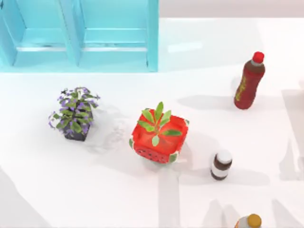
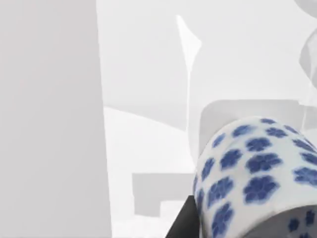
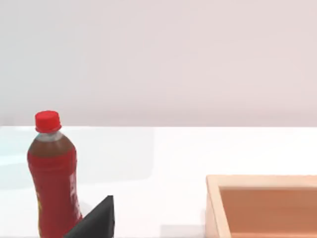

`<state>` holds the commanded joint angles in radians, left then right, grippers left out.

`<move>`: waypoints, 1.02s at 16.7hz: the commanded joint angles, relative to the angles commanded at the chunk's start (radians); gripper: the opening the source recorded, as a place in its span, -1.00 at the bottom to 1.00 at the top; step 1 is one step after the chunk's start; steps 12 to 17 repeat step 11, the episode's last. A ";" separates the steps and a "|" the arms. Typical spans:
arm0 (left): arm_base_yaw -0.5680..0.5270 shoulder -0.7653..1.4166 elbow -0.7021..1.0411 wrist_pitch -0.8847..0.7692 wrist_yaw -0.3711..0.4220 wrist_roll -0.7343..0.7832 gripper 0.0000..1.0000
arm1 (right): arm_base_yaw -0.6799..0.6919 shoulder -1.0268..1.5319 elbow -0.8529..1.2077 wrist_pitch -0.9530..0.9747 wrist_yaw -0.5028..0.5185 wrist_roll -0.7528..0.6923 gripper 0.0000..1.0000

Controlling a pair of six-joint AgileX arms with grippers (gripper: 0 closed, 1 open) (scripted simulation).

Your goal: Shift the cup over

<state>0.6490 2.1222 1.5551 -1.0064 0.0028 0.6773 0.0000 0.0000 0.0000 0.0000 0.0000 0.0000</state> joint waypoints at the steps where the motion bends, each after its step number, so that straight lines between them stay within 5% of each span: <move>1: 0.000 0.000 0.000 0.000 0.000 0.000 0.36 | 0.000 0.000 0.000 0.000 0.000 0.000 1.00; 5: 0.000 0.000 0.000 0.000 0.000 0.000 0.96 | 0.000 0.000 0.000 0.000 0.000 0.000 1.00; 17: 0.000 0.000 0.000 0.000 0.000 0.000 1.00 | 0.000 0.000 0.000 0.000 0.000 0.000 1.00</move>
